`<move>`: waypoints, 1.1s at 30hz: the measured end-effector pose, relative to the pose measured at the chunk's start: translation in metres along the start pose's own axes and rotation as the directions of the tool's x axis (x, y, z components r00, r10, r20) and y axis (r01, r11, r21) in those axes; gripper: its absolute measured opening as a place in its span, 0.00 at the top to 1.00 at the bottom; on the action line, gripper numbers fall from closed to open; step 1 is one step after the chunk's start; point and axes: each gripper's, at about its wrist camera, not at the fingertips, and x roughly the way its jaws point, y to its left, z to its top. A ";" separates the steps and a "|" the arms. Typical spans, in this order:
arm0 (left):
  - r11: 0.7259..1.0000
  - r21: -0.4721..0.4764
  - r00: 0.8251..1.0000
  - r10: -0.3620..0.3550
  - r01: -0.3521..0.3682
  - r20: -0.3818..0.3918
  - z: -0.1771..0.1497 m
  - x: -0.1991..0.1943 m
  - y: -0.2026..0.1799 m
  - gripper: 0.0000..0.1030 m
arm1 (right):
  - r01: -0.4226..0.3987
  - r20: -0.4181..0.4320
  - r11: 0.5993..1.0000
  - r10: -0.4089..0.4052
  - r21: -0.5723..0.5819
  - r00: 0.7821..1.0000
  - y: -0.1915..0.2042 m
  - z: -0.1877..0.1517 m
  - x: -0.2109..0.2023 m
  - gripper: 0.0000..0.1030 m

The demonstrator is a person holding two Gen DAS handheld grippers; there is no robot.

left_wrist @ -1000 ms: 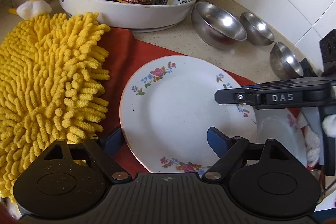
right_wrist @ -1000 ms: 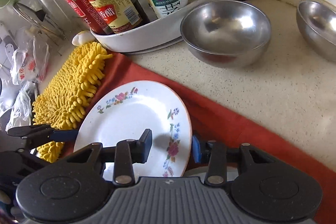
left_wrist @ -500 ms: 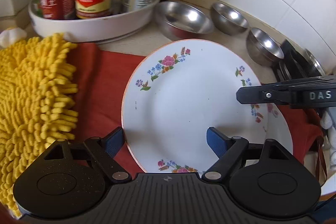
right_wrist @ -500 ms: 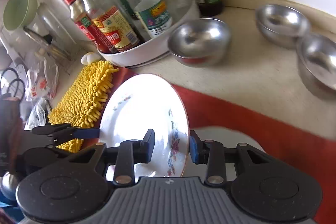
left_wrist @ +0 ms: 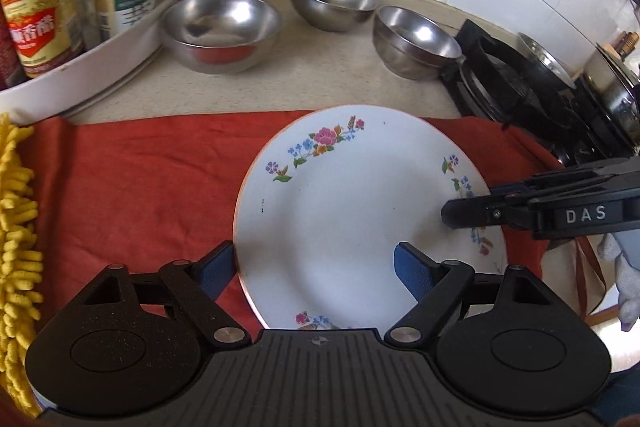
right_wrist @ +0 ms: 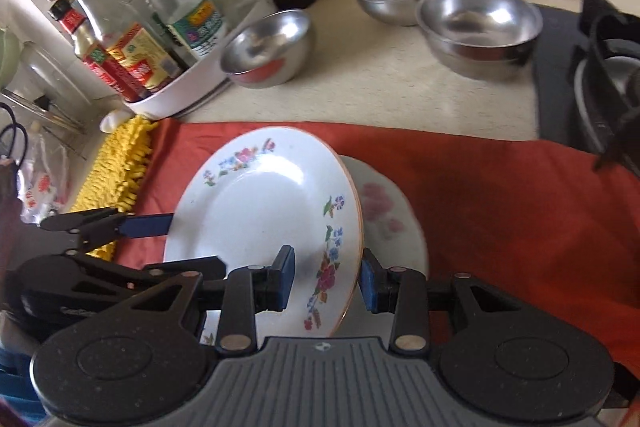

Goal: Organize plates and bowls
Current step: 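Lower the floral plate onto the pink-flower plates and open the right gripper, then move the right gripper to a stainless steel bowl by the bottle tray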

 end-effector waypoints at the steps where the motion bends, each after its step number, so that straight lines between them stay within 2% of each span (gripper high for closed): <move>1: 1.000 0.004 1.000 -0.006 0.006 -0.006 -0.001 0.000 -0.002 0.19 | 0.016 0.009 1.000 -0.016 -0.009 1.000 -0.002 -0.001 -0.004 0.67; 4: 1.000 0.008 1.000 -0.008 0.008 0.014 0.000 -0.005 -0.006 0.19 | 0.083 0.022 0.996 -0.083 -0.030 0.996 -0.007 -0.004 -0.012 0.66; 7: 1.000 -0.003 0.999 0.010 -0.010 0.053 0.004 -0.014 -0.005 0.17 | 0.071 0.031 0.997 -0.070 -0.024 0.997 -0.014 -0.008 -0.016 0.65; 12: 0.996 -0.019 0.992 0.085 -0.084 0.089 0.012 -0.019 -0.009 0.17 | 0.133 0.103 0.984 -0.121 -0.120 0.987 -0.004 -0.007 -0.024 0.65; 16: 0.987 -0.035 0.983 0.157 -0.154 0.100 0.019 -0.017 -0.013 0.15 | 0.123 0.142 0.980 -0.101 -0.158 0.985 0.002 0.009 -0.023 0.65; 22: 0.951 -0.086 0.950 0.303 -0.297 0.073 0.042 -0.005 -0.014 0.12 | 0.100 0.167 0.973 -0.066 -0.209 0.984 0.020 0.033 -0.013 0.64; 25: 0.945 -0.112 0.946 0.317 -0.308 0.072 0.048 -0.002 -0.010 0.11 | 0.095 0.171 0.972 -0.058 -0.217 0.984 0.028 0.038 -0.006 0.63; 28: 0.930 -0.111 0.932 0.358 -0.351 0.052 0.051 0.006 -0.005 0.10 | 0.094 0.154 0.976 -0.065 -0.194 0.986 0.030 0.042 0.001 0.63; 33: 0.921 -0.110 0.925 0.379 -0.373 0.040 0.054 0.017 -0.002 0.10 | 0.106 0.164 0.979 -0.078 -0.171 0.983 0.031 0.048 0.006 0.62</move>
